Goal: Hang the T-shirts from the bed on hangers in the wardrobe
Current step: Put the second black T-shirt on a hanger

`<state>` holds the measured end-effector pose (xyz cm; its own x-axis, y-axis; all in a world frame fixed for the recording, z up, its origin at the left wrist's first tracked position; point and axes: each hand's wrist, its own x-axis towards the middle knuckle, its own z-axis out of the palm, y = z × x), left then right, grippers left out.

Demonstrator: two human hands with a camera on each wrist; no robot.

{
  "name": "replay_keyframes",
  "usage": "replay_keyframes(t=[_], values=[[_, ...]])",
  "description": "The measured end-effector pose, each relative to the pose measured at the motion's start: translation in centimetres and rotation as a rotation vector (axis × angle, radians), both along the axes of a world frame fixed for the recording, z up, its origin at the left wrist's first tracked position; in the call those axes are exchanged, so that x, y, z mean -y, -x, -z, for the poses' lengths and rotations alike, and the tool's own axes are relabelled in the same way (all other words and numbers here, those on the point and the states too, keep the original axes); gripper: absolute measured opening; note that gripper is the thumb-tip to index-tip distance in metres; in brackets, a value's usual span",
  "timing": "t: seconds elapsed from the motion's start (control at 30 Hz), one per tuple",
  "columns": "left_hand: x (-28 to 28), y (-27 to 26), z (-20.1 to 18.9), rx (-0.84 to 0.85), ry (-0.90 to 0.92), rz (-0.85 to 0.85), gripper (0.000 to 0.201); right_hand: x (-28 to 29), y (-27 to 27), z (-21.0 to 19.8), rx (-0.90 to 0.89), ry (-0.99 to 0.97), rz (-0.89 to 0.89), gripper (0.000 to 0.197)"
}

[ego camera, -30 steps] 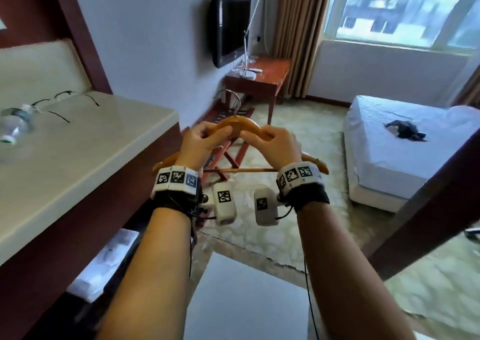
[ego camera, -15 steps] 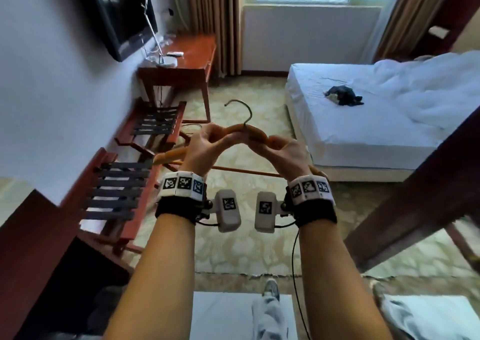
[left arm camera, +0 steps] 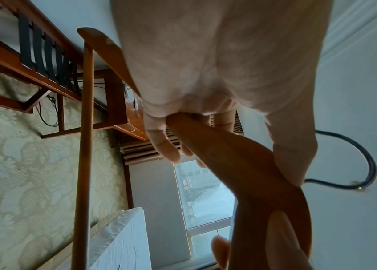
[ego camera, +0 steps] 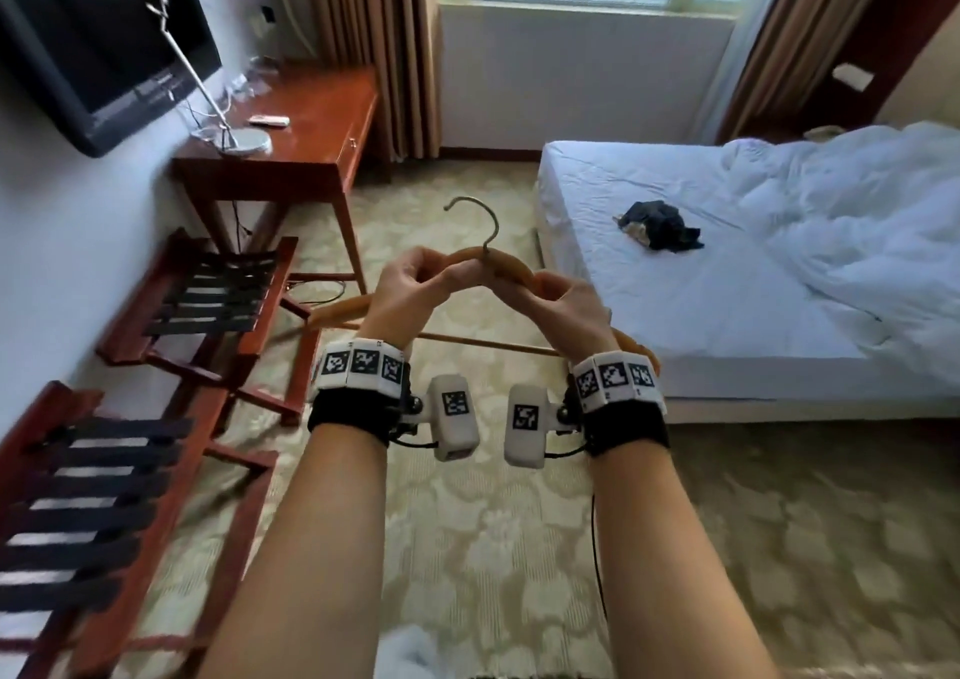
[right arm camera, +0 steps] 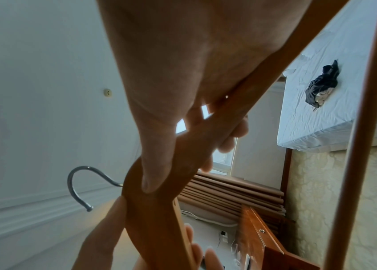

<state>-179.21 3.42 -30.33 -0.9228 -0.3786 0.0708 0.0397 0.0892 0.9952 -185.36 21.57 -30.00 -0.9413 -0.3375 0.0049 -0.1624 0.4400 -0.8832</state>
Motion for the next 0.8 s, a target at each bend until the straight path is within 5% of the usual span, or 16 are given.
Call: replay_keyframes(t=[0.13,0.33,0.57,0.8], values=[[3.1,8.5,1.4,-0.006,-0.019,-0.001,0.046,3.3,8.5,1.2,-0.034,-0.052,0.003,0.027],[8.9,23.6,3.5,-0.008,-0.068,0.083,0.046,8.5,21.9,2.4,-0.013,-0.061,0.074,0.037],[13.6,42.0,1.8,0.02,-0.062,0.24,0.043,13.0,37.3,1.9,0.009,-0.051,0.229,0.035],[12.2,57.3,2.5,0.015,-0.042,0.371,0.037,11.7,49.4,2.6,0.021,-0.022,0.371,0.059]])
